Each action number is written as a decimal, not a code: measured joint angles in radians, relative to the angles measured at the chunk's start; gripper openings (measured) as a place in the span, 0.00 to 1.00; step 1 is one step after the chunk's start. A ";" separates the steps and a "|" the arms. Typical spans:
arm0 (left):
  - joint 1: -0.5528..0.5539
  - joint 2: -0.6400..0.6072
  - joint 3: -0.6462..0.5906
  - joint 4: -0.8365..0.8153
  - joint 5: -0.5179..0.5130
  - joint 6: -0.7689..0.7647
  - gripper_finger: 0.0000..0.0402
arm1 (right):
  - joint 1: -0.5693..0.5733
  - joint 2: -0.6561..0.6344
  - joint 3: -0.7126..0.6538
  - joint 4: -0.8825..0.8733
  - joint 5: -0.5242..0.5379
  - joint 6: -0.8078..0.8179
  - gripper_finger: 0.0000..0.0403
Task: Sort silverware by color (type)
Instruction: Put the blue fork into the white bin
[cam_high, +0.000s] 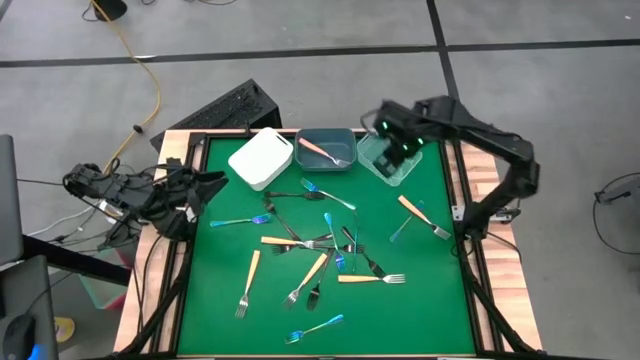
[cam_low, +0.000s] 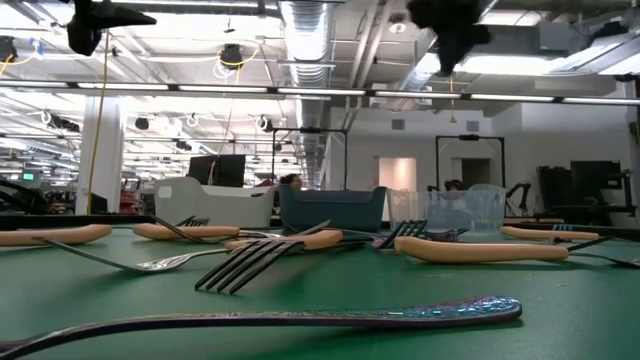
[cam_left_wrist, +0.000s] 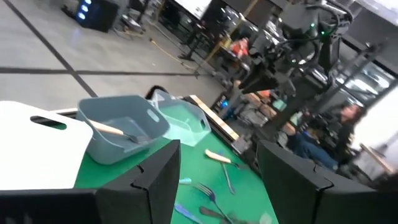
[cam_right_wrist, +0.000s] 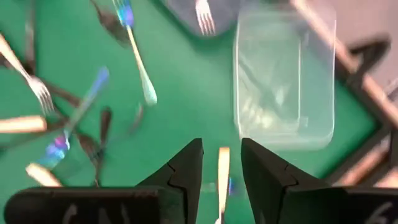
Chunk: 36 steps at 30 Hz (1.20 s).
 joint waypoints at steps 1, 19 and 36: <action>0.000 0.000 0.000 -0.008 0.021 0.009 0.49 | 0.020 -0.029 -0.053 0.000 0.013 0.036 0.31; 0.000 0.164 0.000 -0.420 0.248 0.025 0.49 | 0.395 -0.289 -0.775 0.520 0.029 0.571 0.31; 0.301 0.452 0.000 -0.455 0.609 0.245 0.49 | 0.423 -0.267 -0.787 0.616 0.041 0.455 0.31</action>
